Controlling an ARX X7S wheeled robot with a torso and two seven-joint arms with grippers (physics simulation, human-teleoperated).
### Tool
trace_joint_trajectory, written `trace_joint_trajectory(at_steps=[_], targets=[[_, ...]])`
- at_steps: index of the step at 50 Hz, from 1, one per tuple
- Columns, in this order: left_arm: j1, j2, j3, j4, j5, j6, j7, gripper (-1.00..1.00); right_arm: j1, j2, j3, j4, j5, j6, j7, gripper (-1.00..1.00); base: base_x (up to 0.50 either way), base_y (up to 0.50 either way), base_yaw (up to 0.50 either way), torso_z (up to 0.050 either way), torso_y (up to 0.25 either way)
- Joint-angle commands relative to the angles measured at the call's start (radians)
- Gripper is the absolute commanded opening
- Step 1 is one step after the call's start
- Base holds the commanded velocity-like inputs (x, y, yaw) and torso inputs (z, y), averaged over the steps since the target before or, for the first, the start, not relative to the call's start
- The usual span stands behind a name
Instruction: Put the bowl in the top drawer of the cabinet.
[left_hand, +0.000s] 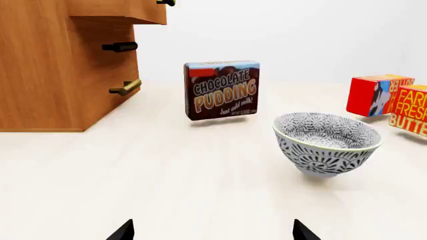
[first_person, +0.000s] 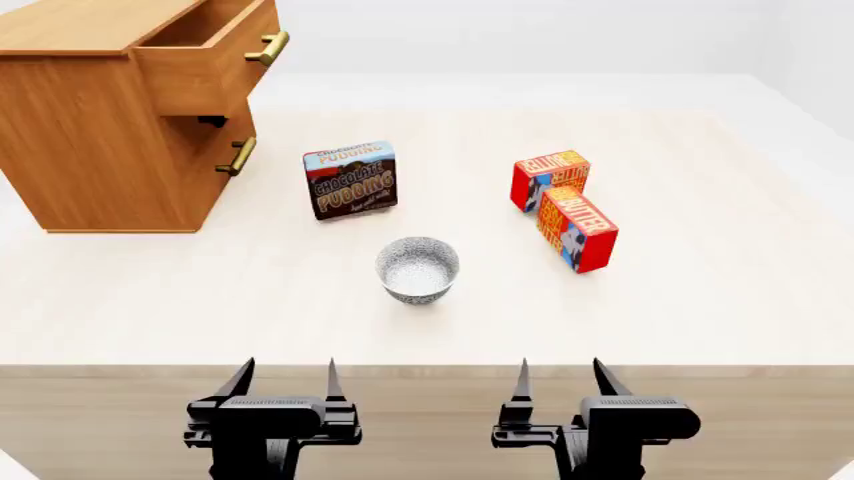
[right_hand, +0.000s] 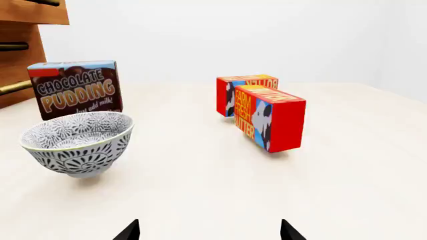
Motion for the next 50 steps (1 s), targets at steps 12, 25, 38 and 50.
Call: trace_joint_trajectory(at_steps=[12,25,38,50], targets=[[-0.088,-0.056,0.022,0.153,-0.129,-0.313,-0.048,1.0,-0.007,0.068,-0.044,-0.114,-0.03,0.19,0.081,1.0,0.0,0.0,0.0,0.0,0.0],[-0.345,-0.107,0.064,0.141,-0.118,-0.533,-0.06,1.0,0.246,0.08,-0.092,-0.17,0.018,0.553,0.026,1.0,0.0,0.0,0.0,0.044,0.0],[-0.682,-0.159,0.087,0.141,-0.15,-0.868,-0.032,1.0,0.583,0.123,-0.063,-0.377,0.057,1.1,0.001,1.0,0.0,0.0,0.0,0.05,0.0],[-1.006,-0.168,0.067,0.095,-0.158,-1.071,-0.058,1.0,0.833,0.136,-0.017,-0.328,0.101,1.311,-0.026,1.0,0.0,0.0,0.0,0.05,0.0]])
